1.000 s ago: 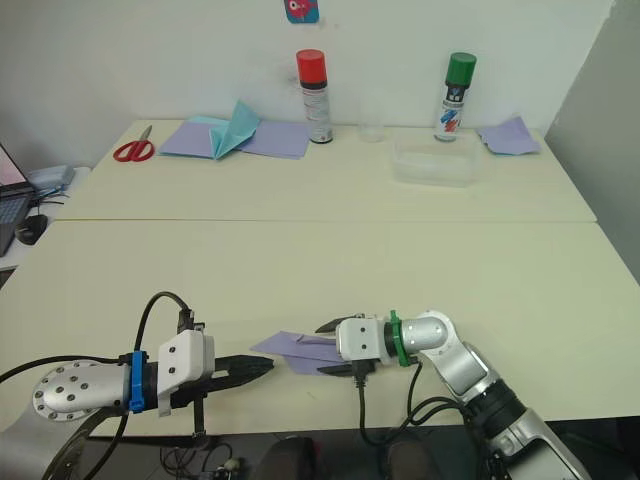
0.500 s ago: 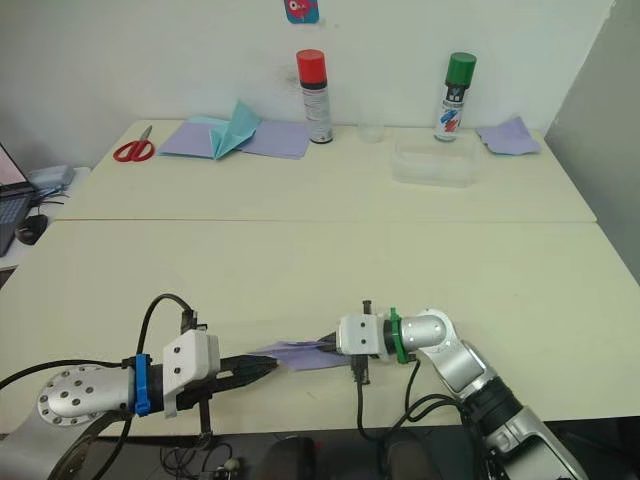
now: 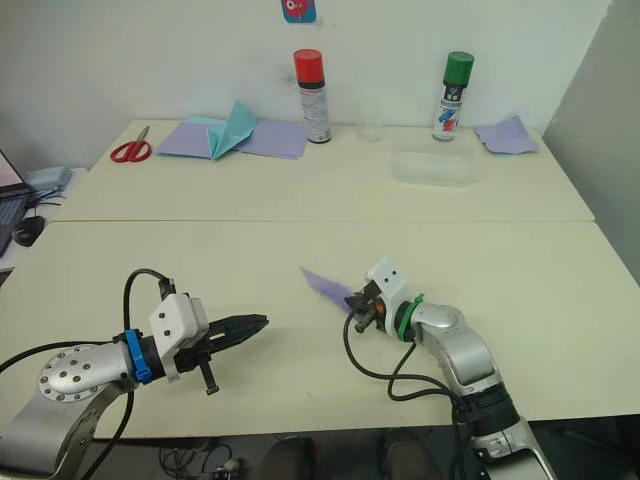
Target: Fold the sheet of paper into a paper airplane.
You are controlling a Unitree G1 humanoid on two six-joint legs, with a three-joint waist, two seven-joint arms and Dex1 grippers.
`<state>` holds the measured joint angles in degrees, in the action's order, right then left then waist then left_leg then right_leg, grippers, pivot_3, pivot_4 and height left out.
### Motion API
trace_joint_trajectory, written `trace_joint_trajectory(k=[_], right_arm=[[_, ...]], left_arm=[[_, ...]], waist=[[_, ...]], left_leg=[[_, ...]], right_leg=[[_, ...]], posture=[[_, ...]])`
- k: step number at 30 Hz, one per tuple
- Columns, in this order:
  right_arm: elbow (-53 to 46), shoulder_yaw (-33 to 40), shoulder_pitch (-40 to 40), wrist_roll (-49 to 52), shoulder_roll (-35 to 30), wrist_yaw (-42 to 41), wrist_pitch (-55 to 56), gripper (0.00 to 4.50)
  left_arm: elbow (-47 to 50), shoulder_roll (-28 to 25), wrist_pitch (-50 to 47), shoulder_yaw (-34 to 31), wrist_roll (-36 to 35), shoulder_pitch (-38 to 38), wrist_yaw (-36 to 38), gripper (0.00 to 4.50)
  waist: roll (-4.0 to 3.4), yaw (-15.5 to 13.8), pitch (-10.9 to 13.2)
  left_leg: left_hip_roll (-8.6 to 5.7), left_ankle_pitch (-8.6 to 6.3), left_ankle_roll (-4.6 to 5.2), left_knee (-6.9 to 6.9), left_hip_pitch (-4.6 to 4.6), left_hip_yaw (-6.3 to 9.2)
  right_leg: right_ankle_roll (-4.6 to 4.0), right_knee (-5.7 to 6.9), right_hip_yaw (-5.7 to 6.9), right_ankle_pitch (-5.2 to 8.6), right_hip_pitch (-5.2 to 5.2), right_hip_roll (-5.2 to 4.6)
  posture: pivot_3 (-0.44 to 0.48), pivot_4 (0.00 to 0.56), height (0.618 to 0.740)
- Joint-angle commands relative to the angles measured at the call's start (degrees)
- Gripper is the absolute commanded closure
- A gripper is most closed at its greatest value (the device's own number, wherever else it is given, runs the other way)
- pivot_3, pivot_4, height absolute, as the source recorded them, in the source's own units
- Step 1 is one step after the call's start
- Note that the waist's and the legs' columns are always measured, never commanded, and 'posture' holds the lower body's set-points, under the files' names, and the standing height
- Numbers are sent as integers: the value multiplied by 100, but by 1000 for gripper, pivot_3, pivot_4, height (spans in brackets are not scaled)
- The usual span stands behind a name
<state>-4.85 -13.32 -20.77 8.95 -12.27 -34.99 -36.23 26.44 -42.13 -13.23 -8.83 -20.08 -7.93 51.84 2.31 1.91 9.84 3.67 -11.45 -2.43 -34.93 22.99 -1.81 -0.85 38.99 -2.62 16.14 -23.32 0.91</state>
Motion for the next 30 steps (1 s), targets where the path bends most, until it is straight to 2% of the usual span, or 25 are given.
trace_joint_trajectory(k=[1,4,10,17,21,30], right_arm=[[-133,-38,85,-97,-13,175,126,4469],[-255,-93,88,-141,-126,119,317,3886],[-563,-277,132,-293,-460,-56,879,1914],[-502,-419,77,-658,-557,7,1933,1914],[-491,-414,51,-472,-527,-247,2078,1914],[-400,-427,-276,-289,-318,-328,928,1914]], left_arm=[[58,69,159,90,26,-29,-16,4500],[-131,15,294,65,36,-16,120,4500],[-391,-18,462,104,62,104,188,4500],[-337,12,471,177,84,48,174,4500],[-313,-21,426,154,66,85,180,4500],[-54,62,230,66,-337,354,160,4500]], waist=[[0,0,0],[0,0,0],[0,-3,0],[0,2,0],[0,1,0],[0,-4,0]], left_leg=[[1,0,0,0,0,0],[1,0,0,-1,-1,1],[0,0,0,-2,-1,0],[1,0,0,0,0,0],[1,0,0,-1,0,0],[2,0,0,-1,0,3]], right_leg=[[0,0,0,0,1,0],[4,0,1,-2,2,0],[5,0,1,-3,2,0],[2,-1,2,-1,-1,1],[3,0,2,-2,0,1],[4,2,5,-2,1,1]], posture=[[0,150,740],[0,150,740],[0,150,740],[0,150,740],[0,150,740],[0,150,740]])
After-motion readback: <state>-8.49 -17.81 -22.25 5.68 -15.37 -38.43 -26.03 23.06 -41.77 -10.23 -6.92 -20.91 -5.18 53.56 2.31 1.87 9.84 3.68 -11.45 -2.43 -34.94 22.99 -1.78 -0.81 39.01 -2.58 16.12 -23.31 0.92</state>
